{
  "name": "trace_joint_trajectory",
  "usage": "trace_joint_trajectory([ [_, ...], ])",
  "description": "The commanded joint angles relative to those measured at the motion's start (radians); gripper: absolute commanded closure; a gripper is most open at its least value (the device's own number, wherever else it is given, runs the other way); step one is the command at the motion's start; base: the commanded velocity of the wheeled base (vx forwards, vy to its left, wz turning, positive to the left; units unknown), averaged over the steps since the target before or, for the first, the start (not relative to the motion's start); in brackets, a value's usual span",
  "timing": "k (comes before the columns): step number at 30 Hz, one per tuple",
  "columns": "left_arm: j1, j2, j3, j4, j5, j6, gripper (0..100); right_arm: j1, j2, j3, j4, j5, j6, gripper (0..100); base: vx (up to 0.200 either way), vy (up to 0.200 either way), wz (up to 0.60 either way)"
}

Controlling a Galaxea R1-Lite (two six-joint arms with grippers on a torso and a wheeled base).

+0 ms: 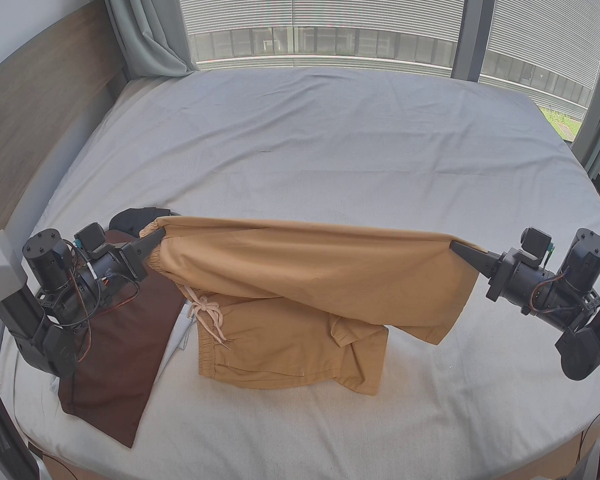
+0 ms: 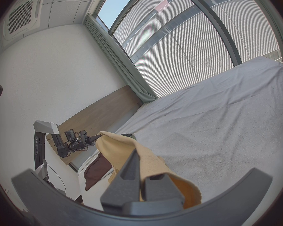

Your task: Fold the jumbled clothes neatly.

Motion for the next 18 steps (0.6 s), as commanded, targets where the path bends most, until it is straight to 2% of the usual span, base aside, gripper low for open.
trace_joint_trajectory([
  [1, 0.0, 0.004, -0.001, 0.0, -0.001, -0.001, 100, -0.005, 0.002, 0.0, -0.001, 0.0, -0.002, 100, 0.0, 0.0, 0.0],
  [13, 0.006, 0.002, -0.004, 0.0, -0.001, -0.001, 100, 0.006, 0.011, -0.006, -0.001, 0.0, -0.006, 100, 0.0, 0.0, 0.0],
  [18, 0.0, -0.001, -0.003, -0.002, -0.001, -0.001, 100, 0.015, 0.063, -0.063, 0.001, -0.005, -0.029, 100, 0.0, 0.0, 0.0],
])
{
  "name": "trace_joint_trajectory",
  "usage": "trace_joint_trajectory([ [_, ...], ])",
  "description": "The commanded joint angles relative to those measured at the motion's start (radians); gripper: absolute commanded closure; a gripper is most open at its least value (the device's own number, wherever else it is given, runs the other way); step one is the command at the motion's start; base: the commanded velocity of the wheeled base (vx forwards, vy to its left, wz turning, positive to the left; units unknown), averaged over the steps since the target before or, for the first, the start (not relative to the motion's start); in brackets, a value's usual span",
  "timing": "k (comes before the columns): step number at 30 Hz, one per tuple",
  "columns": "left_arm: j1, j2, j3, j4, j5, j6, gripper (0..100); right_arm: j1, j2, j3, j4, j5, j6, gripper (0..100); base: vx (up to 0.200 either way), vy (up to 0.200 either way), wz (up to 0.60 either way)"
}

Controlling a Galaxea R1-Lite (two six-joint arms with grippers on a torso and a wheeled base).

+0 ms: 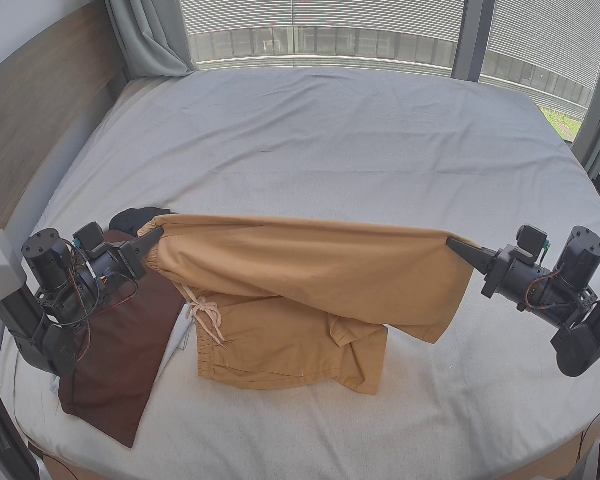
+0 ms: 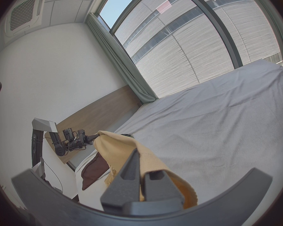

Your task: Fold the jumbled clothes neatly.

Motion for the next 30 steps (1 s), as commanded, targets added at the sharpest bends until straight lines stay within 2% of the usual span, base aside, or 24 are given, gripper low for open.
trace_joint_trajectory([
  [1, -0.009, -0.002, 0.008, 0.0, 0.0, -0.002, 100, 0.008, 0.043, -0.058, 0.001, -0.001, -0.003, 100, 0.0, 0.0, 0.0],
  [6, -0.015, 0.003, -0.012, 0.0, 0.031, -0.039, 100, 0.005, 0.093, -0.141, 0.002, -0.004, 0.0, 100, 0.0, 0.0, 0.0],
  [11, -0.023, 0.028, -0.054, 0.0, 0.057, -0.076, 100, 0.001, 0.153, -0.228, 0.002, -0.056, 0.016, 100, 0.0, 0.0, 0.0],
  [17, -0.029, 0.08, -0.094, 0.0, 0.097, -0.076, 100, -0.001, 0.196, -0.318, 0.002, -0.067, 0.065, 100, 0.0, 0.0, 0.0],
  [24, -0.035, 0.112, -0.124, 0.0, 0.1, -0.08, 100, -0.001, 0.245, -0.397, 0.002, -0.088, 0.069, 100, 0.0, 0.0, 0.0],
  [30, -0.058, 0.13, -0.167, 0.0, 0.149, -0.154, 100, -0.009, 0.32, -0.489, 0.004, -0.104, 0.069, 100, 0.0, 0.0, 0.0],
])
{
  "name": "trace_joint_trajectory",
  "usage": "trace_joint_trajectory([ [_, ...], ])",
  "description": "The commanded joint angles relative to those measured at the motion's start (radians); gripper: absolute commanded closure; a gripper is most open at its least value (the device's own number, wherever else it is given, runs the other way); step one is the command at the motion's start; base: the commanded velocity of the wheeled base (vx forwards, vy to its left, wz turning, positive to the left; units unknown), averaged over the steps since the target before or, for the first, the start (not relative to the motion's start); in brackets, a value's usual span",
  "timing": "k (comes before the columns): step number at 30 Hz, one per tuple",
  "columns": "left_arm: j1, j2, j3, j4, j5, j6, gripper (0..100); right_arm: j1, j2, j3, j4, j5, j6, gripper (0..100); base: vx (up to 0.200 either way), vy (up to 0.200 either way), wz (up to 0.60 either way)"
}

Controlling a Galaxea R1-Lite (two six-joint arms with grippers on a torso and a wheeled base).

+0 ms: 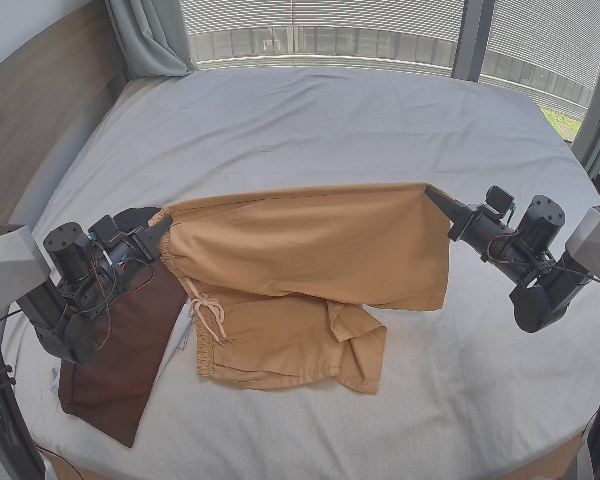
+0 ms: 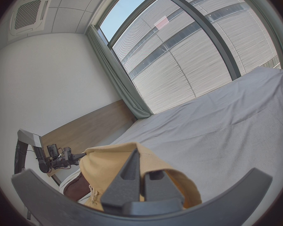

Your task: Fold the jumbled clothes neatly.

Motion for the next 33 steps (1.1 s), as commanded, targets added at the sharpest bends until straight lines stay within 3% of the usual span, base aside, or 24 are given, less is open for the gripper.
trace_joint_trajectory([
  [1, -0.015, 0.029, -0.04, 0.0, 0.02, -0.022, 100, -0.005, 0.073, -0.067, 0.001, -0.01, 0.0, 100, 0.0, 0.0, 0.0],
  [10, -0.017, 0.112, -0.138, 0.001, 0.049, -0.024, 100, -0.03, 0.148, -0.187, 0.012, -0.016, 0.005, 100, 0.0, 0.0, 0.0],
  [18, -0.026, 0.178, -0.211, 0.001, 0.083, -0.027, 100, -0.034, 0.18, -0.292, 0.035, -0.023, 0.072, 100, 0.0, 0.0, 0.0],
  [25, -0.035, 0.234, -0.306, 0.001, 0.123, -0.113, 100, -0.037, 0.252, -0.4, 0.087, -0.025, 0.072, 100, 0.0, 0.0, 0.0],
  [33, -0.05, 0.288, -0.37, 0.001, 0.138, -0.131, 100, -0.037, 0.318, -0.552, 0.184, -0.026, 0.072, 100, 0.0, 0.0, 0.0],
])
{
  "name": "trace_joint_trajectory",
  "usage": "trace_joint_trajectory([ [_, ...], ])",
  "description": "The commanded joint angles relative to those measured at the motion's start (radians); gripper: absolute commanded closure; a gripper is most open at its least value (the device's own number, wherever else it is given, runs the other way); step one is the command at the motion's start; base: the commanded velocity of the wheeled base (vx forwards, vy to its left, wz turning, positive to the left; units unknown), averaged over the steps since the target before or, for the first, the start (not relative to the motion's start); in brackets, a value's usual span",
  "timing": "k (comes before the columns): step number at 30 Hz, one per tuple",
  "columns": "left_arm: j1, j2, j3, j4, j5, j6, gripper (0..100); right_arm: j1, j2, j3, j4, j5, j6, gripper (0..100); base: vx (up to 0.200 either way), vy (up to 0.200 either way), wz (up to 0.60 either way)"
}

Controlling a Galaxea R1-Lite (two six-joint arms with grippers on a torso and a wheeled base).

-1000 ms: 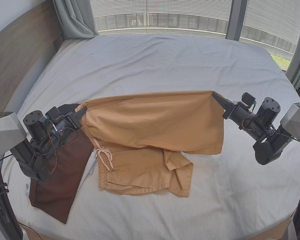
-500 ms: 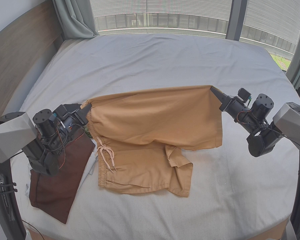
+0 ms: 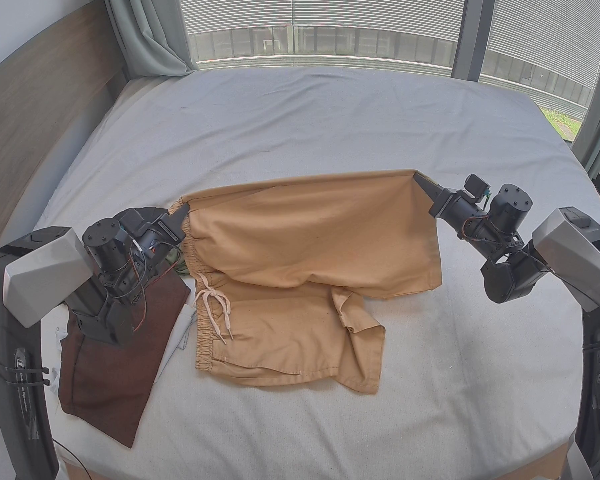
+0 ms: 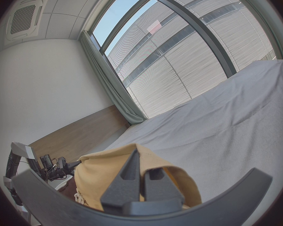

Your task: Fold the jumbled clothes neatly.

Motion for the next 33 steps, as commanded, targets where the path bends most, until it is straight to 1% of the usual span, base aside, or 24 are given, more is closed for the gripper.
trace_joint_trajectory([
  [1, -0.008, 0.059, -0.057, -0.001, 0.013, -0.005, 100, 0.002, 0.066, -0.115, 0.059, -0.001, 0.0, 100, 0.0, 0.0, 0.0],
  [14, -0.008, 0.101, -0.101, -0.001, 0.014, -0.021, 100, 0.002, 0.128, -0.251, 0.135, -0.002, 0.0, 100, 0.0, 0.0, 0.0],
  [33, -0.002, 0.138, -0.153, 0.001, 0.016, -0.022, 100, 0.006, 0.168, -0.343, 0.188, -0.002, 0.0, 100, 0.0, 0.0, 0.0],
])
